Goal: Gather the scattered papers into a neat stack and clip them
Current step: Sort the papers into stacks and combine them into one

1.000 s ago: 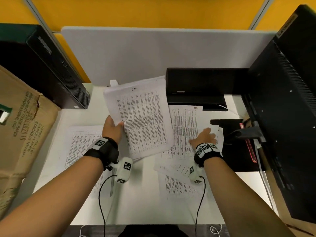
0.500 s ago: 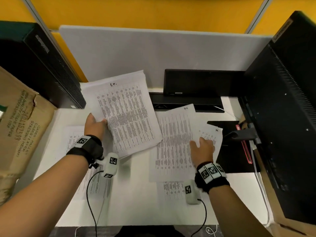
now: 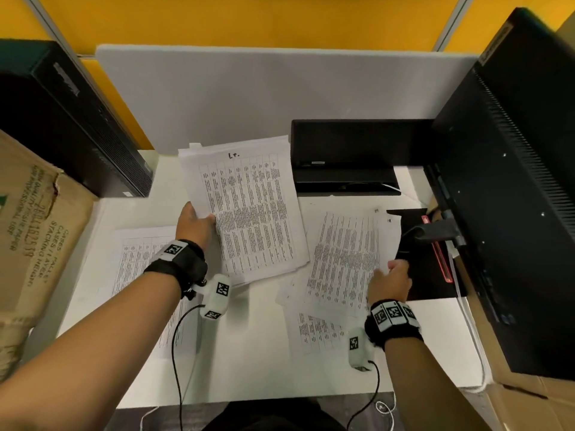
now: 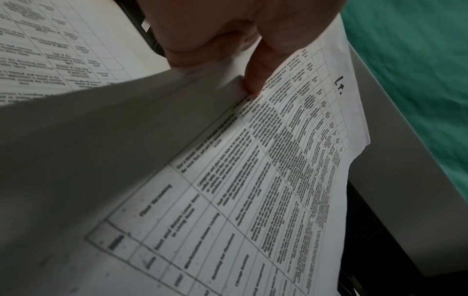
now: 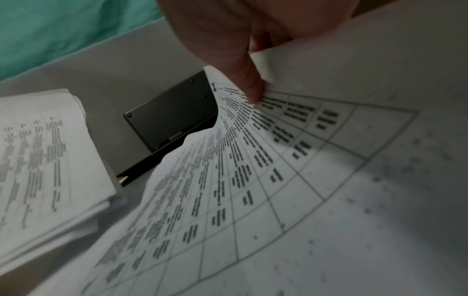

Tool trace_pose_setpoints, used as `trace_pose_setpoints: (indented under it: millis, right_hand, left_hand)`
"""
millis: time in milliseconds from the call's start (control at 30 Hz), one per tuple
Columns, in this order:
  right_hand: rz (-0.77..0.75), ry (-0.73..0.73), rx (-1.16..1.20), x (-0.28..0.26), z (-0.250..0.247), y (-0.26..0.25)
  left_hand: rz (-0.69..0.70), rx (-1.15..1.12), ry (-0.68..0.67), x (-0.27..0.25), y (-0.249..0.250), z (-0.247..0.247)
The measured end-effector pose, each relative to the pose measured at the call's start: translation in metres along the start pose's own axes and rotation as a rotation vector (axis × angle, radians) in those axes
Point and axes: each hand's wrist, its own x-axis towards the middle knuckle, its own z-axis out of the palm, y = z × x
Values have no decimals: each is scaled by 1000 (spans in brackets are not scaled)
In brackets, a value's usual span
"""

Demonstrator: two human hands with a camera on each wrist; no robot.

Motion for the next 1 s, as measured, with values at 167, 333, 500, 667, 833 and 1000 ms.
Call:
trace_pose_setpoints:
  millis: [167, 333, 500, 667, 833, 1000]
  right_hand:
    - [-121, -48, 134, 6, -14, -26]
    - [-396, -26, -70, 7, -37, -67]
    - [-478, 12, 150, 8, -68, -111]
    - [-428, -53, 302, 20, -75, -142]
    - [-491, -256, 333, 14, -45, -153]
    - [-404, -428, 329, 11, -14, -141]
  left_hand:
    - [-4, 26, 42, 2, 0, -11]
    - [0, 19, 57, 1, 1, -21]
    - [14, 33, 43, 0, -2, -28]
    - [46, 24, 22, -6, 3, -27]
    - [66, 3, -74, -14, 18, -11]
    - [57, -57, -176, -27, 31, 9]
